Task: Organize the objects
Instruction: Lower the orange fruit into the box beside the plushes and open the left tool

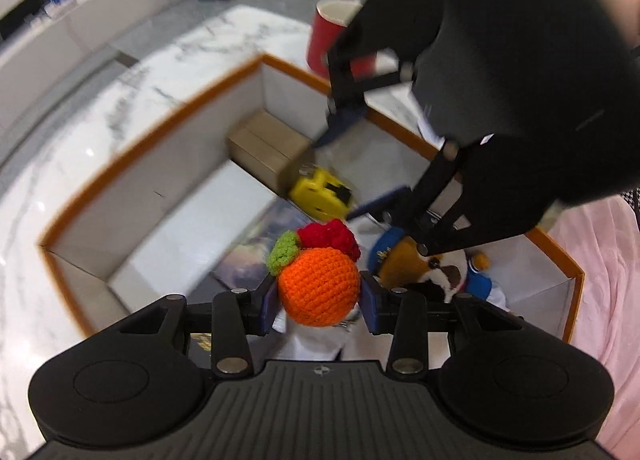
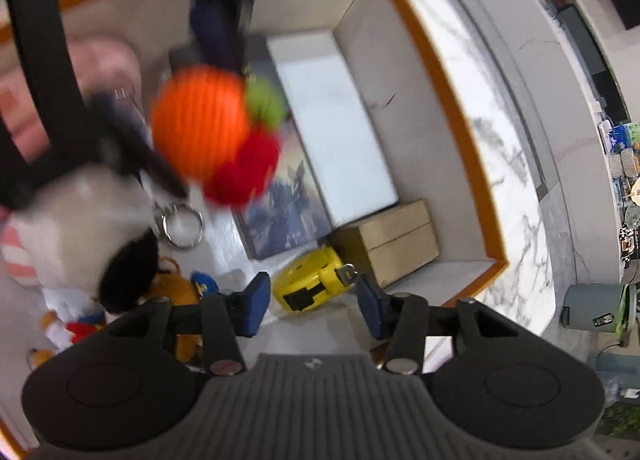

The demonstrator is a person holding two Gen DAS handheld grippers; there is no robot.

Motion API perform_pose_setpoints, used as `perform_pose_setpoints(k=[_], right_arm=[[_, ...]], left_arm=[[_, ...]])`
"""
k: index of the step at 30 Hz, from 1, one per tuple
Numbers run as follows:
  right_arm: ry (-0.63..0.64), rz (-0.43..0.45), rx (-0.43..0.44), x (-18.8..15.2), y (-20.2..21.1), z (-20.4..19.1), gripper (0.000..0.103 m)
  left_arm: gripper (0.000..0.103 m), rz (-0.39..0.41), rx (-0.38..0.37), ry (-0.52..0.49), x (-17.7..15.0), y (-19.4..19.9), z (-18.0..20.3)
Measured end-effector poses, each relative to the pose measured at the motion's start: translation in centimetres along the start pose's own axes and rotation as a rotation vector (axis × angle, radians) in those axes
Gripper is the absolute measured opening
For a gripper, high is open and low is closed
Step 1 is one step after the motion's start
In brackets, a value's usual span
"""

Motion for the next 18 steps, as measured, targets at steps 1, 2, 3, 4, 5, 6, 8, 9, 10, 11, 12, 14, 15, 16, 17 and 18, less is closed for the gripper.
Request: perform_pose_setpoints(k=[1, 2, 3, 4, 5, 6, 8, 9, 10, 11, 12, 14, 15, 16, 17, 18], right_arm=[[-0.017, 0.016, -0.005, 0.1, 0.4, 0.1, 0.052], [-0.035, 0.031, -0.011, 0.0, 0.6, 0.3, 0.052], [-0.051, 0.042, -0.015, 0.0, 0.8, 0.4, 0.052], [-0.066, 0.048, -0.021, -0.2, 1.0, 0.4, 0.052], [-0.076, 0.055, -0.026, -0.3, 1.1, 0.4, 0.052], [-0.087, 0.059, -0.033, -0.5, 1.2, 0.4, 0.052], [-0.089, 0.074, -0.041, -0.5, 1.5, 0.1, 0.052], [-0.093, 0.082, -0.043, -0.6, 1.5, -0.1, 0.052], [-0.100, 0.088, -0.045, -0.6, 1.6, -0.3, 0.052], [-0.108, 0.095, -0.046, -0.8, 1.5, -0.4, 0.052], [-0.116, 0.101, -0.048, -0.8, 1.5, -0.5, 0.052], [-0.141, 0.111, -0.055, -0.6, 1.5, -0.6, 0.053], [-0.154, 0.114, -0.054, -0.6, 1.6, -0.8, 0.054], [-0.163, 0.116, -0.054, -0.5, 1.7, -0.9, 0.057], [-0.166, 0.116, -0.056, -0.6, 1.7, -1.1, 0.059], [-0.162, 0.115, -0.061, -0.6, 1.9, -1.3, 0.059]], left_arm=[[0.047, -0.021, -0.005, 0.013, -0.3, -0.5, 0.1], [0.047, -0.044, -0.008, 0.035, -0.6, -0.9, 0.1], [0.047, -0.067, -0.007, 0.059, -0.9, -1.3, 0.1], [0.047, -0.092, -0.004, 0.083, -1.2, -1.7, 0.0], [0.048, -0.116, 0.003, 0.108, -1.5, -2.1, -0.2], [0.048, -0.137, 0.011, 0.136, -1.7, -2.3, -0.3], [0.048, -0.157, 0.016, 0.184, -2.0, -2.7, -0.7], [0.048, -0.160, 0.018, 0.199, -2.1, -2.8, -0.8], [0.048, -0.163, 0.022, 0.209, -2.2, -2.9, -0.9], [0.048, -0.166, 0.024, 0.215, -2.2, -2.9, -1.0], [0.048, -0.168, 0.026, 0.221, -2.3, -3.0, -1.0], [0.049, -0.167, 0.040, 0.227, -2.5, -3.1, -1.0], [0.050, -0.168, 0.048, 0.233, -2.6, -3.1, -1.1], [0.052, -0.170, 0.052, 0.240, -2.7, -3.1, -1.2], [0.056, -0.172, 0.056, 0.245, -2.8, -3.0, -1.3], [0.059, -0.174, 0.061, 0.248, -2.8, -3.0, -1.4]])
Point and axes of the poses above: each gripper's, at about its wrist camera, not at the fingertips, and y roughly against the way its jaws point, z to its right, x to its top, the point moved 9 cm from there along -y, roughly the way its jaws point, and after that the axes turned 10 degrees about z, right-handed, at the moved point
